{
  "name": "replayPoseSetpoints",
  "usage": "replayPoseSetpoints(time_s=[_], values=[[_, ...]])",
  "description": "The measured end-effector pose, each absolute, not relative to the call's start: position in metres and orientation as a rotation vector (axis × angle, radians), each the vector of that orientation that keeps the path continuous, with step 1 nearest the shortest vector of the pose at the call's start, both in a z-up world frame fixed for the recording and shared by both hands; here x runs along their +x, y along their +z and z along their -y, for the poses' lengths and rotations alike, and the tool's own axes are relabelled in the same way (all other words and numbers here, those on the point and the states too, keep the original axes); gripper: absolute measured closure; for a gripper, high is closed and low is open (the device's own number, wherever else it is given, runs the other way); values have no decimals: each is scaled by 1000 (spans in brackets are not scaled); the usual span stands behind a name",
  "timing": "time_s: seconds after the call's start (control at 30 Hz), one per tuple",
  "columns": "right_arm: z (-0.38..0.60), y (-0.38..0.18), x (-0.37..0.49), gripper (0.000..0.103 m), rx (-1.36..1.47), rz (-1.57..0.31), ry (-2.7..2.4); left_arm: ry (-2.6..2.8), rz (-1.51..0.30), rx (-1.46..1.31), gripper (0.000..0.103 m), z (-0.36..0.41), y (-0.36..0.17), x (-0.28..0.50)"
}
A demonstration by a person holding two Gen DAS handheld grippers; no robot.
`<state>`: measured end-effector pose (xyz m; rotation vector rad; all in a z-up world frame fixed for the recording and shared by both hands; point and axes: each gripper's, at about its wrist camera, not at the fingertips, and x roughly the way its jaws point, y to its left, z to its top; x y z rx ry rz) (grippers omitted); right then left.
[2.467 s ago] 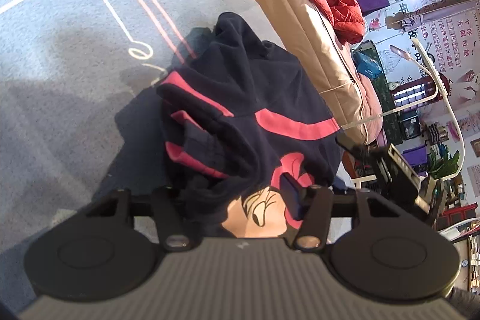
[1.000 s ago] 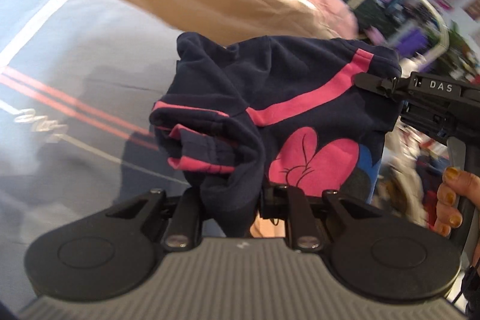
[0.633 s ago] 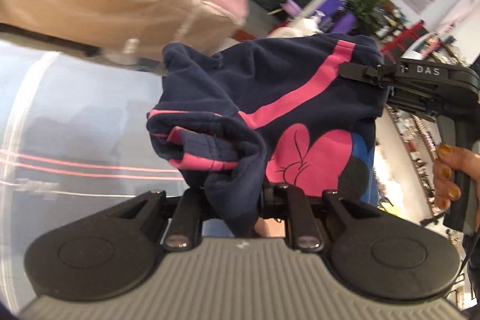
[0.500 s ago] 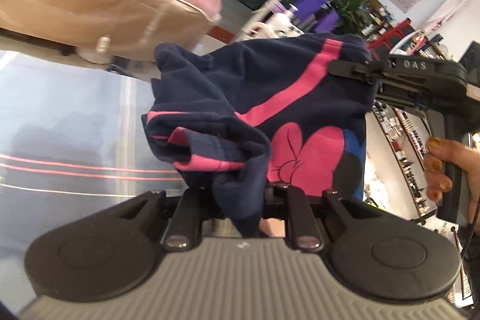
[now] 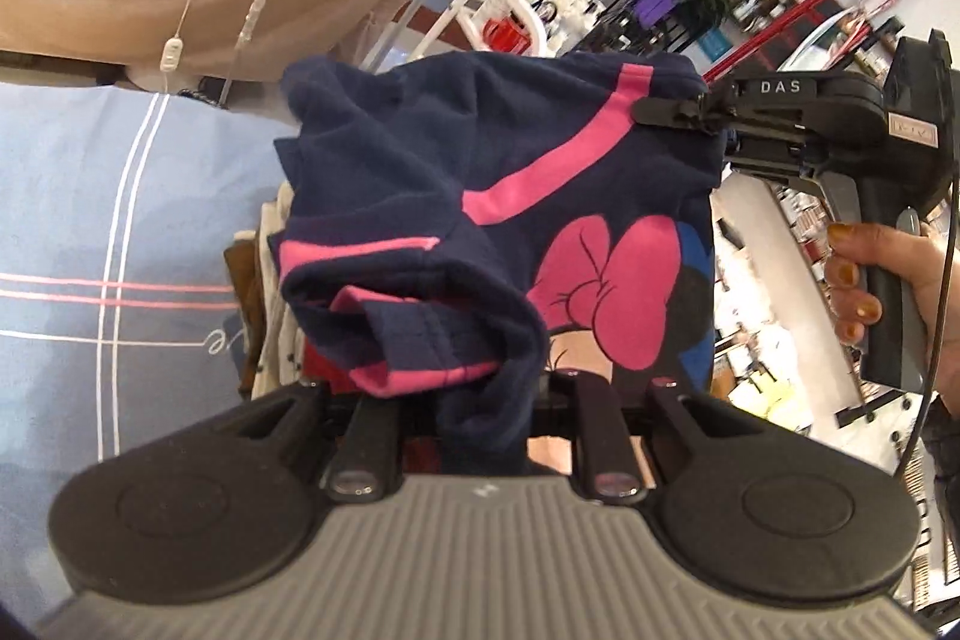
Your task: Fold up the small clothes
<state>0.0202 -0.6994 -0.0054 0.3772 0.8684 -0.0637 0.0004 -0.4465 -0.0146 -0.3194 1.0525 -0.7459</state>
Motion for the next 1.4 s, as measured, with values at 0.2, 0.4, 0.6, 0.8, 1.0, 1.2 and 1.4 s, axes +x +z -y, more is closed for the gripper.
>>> replayPoseSetpoints(time_s=[0.2, 0.4, 0.6, 0.8, 1.0, 1.2, 1.4], values=[[715, -27, 15, 87, 439, -855, -91, -721, -1063, -295, 80, 438, -31, 16], [716, -40, 19, 85, 392, -838, -112, -723, -1054, -264, 61, 430, -38, 17], [714, -34, 12, 54, 325, -772, -157, -731, -951, -140, 33, 408, -16, 2], [702, 12, -27, 24, 171, -649, -133, -800, -684, 82, 19, 390, 36, -17], [667, 15, -58, 41, 70, -693, 112, -972, -634, 279, 31, 420, 40, -14], [665, -20, -57, 43, -29, -772, 90, -987, -707, 398, 42, 445, 4, -11], [658, -38, -54, 44, -110, -810, 74, -972, -731, 413, 41, 455, -12, -4]])
